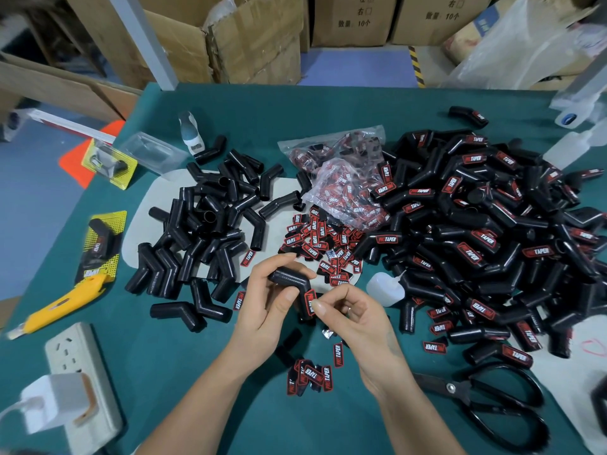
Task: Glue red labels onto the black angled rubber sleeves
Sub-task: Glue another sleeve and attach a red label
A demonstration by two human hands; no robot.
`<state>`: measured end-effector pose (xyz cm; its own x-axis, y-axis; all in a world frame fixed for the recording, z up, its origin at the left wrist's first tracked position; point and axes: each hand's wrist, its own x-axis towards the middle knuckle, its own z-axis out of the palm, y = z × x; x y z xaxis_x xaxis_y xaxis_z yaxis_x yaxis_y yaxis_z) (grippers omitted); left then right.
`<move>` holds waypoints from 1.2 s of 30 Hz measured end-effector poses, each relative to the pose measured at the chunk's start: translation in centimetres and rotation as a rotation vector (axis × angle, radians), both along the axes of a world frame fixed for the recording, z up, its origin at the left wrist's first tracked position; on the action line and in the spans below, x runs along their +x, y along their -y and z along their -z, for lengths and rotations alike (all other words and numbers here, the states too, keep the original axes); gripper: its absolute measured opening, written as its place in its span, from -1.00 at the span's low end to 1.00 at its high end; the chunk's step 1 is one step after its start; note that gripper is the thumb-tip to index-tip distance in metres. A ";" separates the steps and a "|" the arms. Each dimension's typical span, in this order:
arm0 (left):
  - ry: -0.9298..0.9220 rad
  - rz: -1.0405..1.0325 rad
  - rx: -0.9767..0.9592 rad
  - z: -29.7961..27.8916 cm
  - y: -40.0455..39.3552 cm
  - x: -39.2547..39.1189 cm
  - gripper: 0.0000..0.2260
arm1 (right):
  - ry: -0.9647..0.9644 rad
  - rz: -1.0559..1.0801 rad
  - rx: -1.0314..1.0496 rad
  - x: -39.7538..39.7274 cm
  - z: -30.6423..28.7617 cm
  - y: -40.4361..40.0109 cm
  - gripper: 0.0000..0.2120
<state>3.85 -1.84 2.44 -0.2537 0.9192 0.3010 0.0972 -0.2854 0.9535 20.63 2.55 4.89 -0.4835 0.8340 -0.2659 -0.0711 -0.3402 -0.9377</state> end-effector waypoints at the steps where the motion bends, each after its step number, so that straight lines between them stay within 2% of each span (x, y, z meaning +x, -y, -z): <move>1: 0.000 -0.004 0.000 0.0 0.0 0.0 -0.69 | -0.004 -0.002 0.004 0.0 0.0 0.0 -0.86; 10: -0.045 -0.046 -0.003 -0.3 -0.1 -0.2 -0.70 | -0.055 0.006 0.015 0.6 -0.3 -0.3 -0.85; 24: -0.133 -0.074 -0.013 0.5 -0.1 -0.4 -0.66 | 0.009 -0.049 0.019 0.3 0.1 -0.1 -0.81; 29: -0.157 -0.070 0.003 0.3 -0.2 -0.3 -0.66 | -0.008 -0.050 -0.029 0.0 0.4 0.1 -0.77; 33: -0.160 -0.067 0.007 0.2 -0.1 -0.2 -0.66 | -0.034 -0.043 -0.073 -0.1 0.4 0.0 -0.62; 36: -0.119 -0.067 -0.010 0.3 -0.1 -0.3 -0.66 | -0.052 -0.037 -0.106 0.1 0.3 -0.1 -0.69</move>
<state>3.56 -1.74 2.17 -0.2775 0.9044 0.3240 0.2285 -0.2655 0.9366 20.69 2.66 4.54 -0.5291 0.7839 -0.3249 -0.1045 -0.4402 -0.8918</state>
